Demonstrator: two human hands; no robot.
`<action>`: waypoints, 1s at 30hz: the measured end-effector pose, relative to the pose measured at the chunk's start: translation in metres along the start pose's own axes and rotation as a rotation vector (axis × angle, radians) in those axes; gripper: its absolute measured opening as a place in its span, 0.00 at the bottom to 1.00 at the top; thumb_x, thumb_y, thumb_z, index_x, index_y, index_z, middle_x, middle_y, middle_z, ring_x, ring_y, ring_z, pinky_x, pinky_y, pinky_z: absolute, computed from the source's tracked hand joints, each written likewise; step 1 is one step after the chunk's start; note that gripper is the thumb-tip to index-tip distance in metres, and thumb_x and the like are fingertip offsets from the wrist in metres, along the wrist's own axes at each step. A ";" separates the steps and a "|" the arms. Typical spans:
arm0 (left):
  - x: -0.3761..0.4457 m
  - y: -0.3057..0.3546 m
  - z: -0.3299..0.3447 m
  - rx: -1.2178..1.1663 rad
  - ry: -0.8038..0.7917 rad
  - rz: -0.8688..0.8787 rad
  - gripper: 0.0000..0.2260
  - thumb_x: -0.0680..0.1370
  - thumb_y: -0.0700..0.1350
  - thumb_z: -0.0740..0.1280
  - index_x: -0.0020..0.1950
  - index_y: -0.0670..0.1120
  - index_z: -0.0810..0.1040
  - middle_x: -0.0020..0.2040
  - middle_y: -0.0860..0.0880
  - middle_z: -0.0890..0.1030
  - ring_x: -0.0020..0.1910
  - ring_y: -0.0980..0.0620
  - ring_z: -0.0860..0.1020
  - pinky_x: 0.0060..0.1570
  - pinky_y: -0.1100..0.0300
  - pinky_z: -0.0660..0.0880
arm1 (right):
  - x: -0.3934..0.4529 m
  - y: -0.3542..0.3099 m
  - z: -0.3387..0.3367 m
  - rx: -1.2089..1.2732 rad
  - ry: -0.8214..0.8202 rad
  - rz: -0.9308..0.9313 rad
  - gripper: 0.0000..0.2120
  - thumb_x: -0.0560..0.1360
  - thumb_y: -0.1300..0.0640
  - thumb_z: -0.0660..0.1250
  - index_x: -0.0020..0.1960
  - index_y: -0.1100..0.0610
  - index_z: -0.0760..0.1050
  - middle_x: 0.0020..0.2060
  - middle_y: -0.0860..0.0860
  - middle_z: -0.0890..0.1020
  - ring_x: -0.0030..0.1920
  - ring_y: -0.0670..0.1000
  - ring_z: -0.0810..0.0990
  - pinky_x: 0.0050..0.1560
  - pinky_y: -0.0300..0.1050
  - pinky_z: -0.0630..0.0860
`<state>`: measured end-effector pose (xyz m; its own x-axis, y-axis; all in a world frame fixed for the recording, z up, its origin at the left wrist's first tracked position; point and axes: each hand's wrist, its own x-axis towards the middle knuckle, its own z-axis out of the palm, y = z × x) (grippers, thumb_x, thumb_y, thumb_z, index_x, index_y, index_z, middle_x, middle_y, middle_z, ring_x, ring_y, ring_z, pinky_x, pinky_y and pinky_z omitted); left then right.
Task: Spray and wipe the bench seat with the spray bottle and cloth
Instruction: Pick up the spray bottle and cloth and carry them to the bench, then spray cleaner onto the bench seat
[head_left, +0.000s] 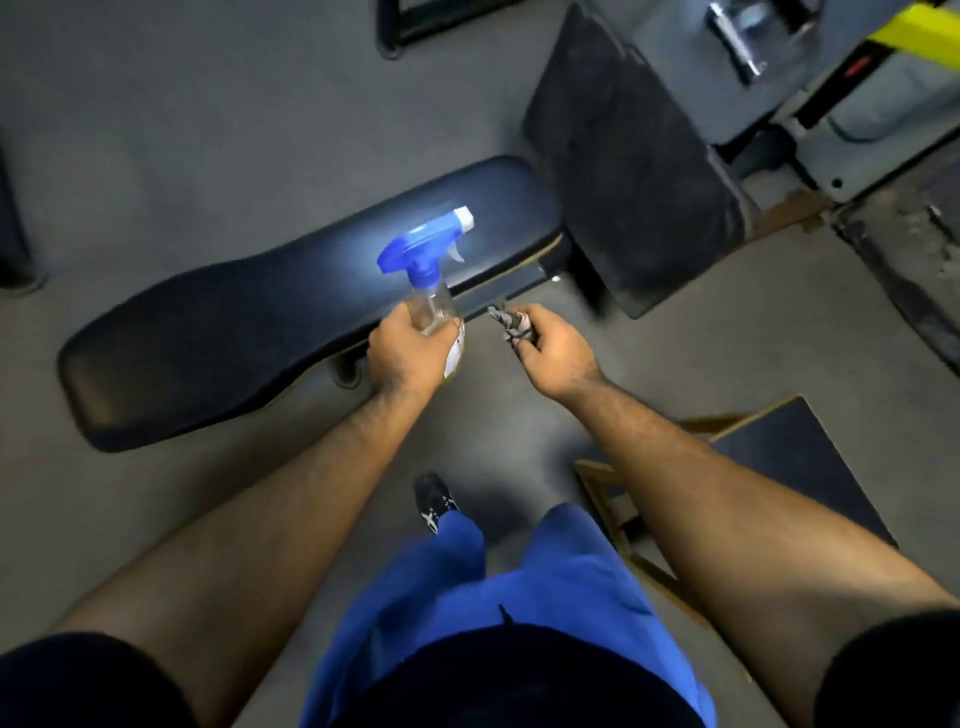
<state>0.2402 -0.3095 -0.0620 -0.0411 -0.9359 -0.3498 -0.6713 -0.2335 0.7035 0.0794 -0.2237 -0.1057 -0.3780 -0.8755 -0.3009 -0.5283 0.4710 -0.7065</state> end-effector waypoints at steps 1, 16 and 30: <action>0.013 -0.006 -0.009 -0.017 0.015 -0.034 0.12 0.70 0.54 0.74 0.43 0.49 0.77 0.41 0.54 0.81 0.44 0.49 0.80 0.43 0.60 0.74 | 0.016 -0.013 0.011 -0.015 -0.032 -0.024 0.15 0.78 0.59 0.65 0.64 0.54 0.76 0.57 0.53 0.82 0.57 0.56 0.79 0.56 0.48 0.75; 0.222 -0.066 -0.044 -0.340 0.281 -0.277 0.10 0.77 0.41 0.70 0.40 0.53 0.74 0.39 0.54 0.79 0.36 0.67 0.79 0.38 0.72 0.75 | 0.273 -0.086 0.147 -0.318 -0.399 -0.273 0.22 0.79 0.64 0.61 0.72 0.55 0.71 0.66 0.56 0.76 0.66 0.58 0.74 0.68 0.53 0.71; 0.312 -0.123 0.014 -0.187 0.489 -0.223 0.09 0.73 0.50 0.72 0.48 0.48 0.77 0.46 0.51 0.81 0.47 0.54 0.80 0.50 0.60 0.76 | 0.354 -0.031 0.263 -0.642 -0.489 -0.377 0.34 0.77 0.48 0.59 0.81 0.50 0.56 0.81 0.58 0.54 0.81 0.60 0.50 0.81 0.59 0.43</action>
<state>0.2998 -0.5694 -0.2661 0.4637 -0.8616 -0.2067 -0.4801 -0.4404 0.7586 0.1616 -0.5763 -0.3590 0.1963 -0.8636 -0.4645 -0.9316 -0.0164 -0.3631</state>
